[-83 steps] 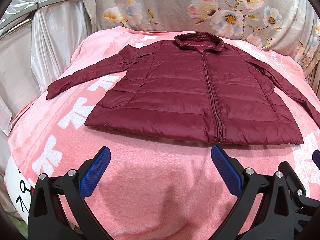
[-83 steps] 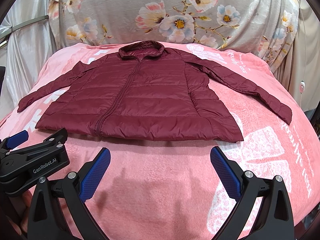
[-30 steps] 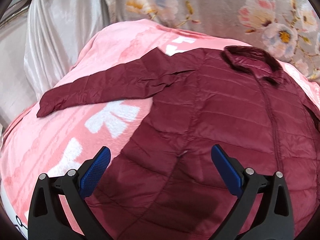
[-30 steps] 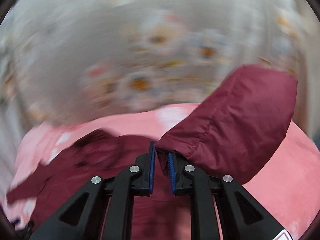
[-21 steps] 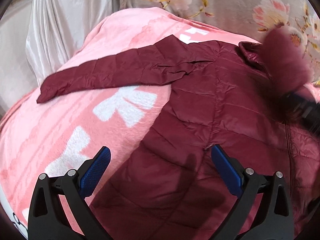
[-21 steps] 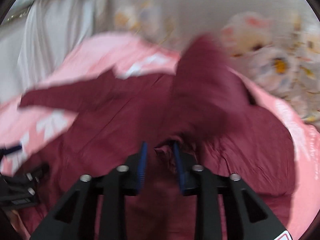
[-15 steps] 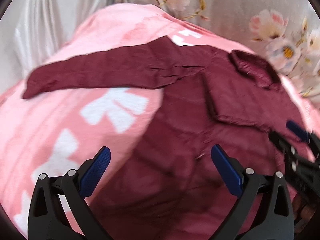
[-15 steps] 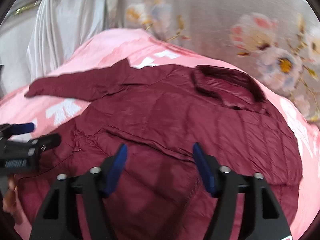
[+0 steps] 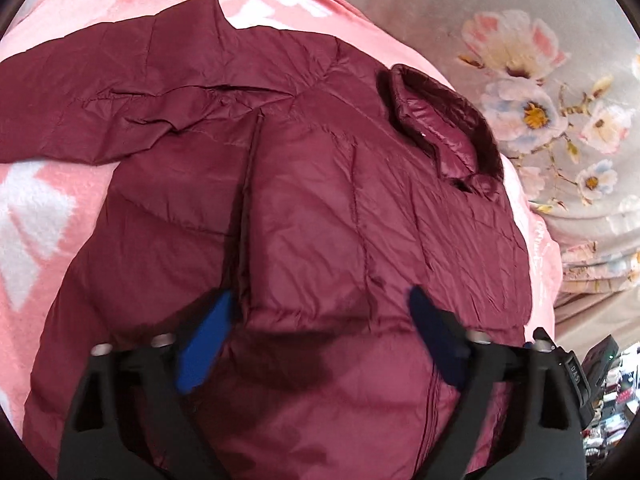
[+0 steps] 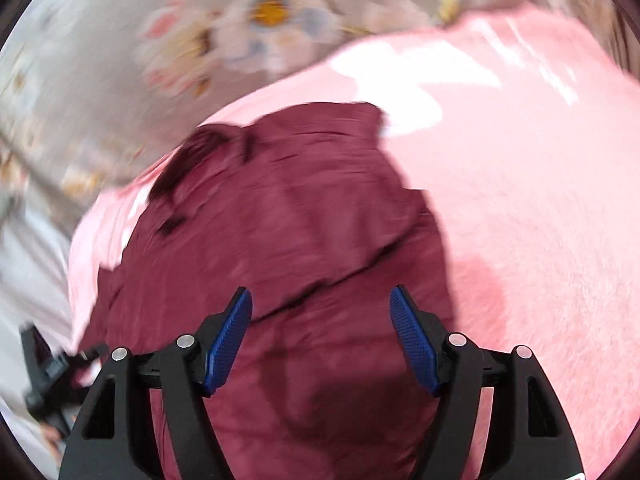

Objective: Fold large clothes
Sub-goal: 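Grasp the jacket hem with the right tool while the left tool grasps the hem beside it, then lift the hem with both tools and fold it toward the collar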

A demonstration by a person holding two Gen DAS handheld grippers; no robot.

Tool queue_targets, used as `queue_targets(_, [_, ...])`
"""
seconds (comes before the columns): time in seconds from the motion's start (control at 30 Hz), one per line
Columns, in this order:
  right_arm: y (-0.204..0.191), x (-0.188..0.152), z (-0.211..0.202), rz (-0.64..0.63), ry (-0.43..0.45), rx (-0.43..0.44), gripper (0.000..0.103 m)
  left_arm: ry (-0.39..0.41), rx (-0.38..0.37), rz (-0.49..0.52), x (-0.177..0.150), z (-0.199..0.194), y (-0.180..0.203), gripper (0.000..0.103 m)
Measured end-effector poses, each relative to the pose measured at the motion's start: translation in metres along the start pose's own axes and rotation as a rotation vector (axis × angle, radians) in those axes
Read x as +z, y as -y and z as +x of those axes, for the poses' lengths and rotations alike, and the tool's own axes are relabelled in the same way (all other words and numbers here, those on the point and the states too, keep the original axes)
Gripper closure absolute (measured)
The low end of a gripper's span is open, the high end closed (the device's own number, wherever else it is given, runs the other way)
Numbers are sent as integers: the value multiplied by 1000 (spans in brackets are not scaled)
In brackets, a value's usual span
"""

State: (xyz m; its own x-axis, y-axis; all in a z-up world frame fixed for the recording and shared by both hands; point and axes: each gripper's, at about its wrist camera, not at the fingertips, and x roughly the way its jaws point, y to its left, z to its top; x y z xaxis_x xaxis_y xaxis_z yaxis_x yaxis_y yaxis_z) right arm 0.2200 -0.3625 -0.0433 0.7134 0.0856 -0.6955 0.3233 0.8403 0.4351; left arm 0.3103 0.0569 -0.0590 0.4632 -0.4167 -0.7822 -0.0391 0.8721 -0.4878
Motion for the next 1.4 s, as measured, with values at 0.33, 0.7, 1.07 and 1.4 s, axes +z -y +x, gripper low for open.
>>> queue_targets(0.33, [32,50,26,150,53,87,101,95,81,70,24,-16,9,100])
queue_targets(0.7, [26,22,39,-42,57,-90,103,95,188,134,3,15,-5,100])
queue_targets(1.07, [-2,12,31,-214,27,-279,86,162,336,305,-15,10,18,84])
queue_targets(1.4, [-127,-25,8,-446,53,-64,82,218,252,404,-9,-26,97,59])
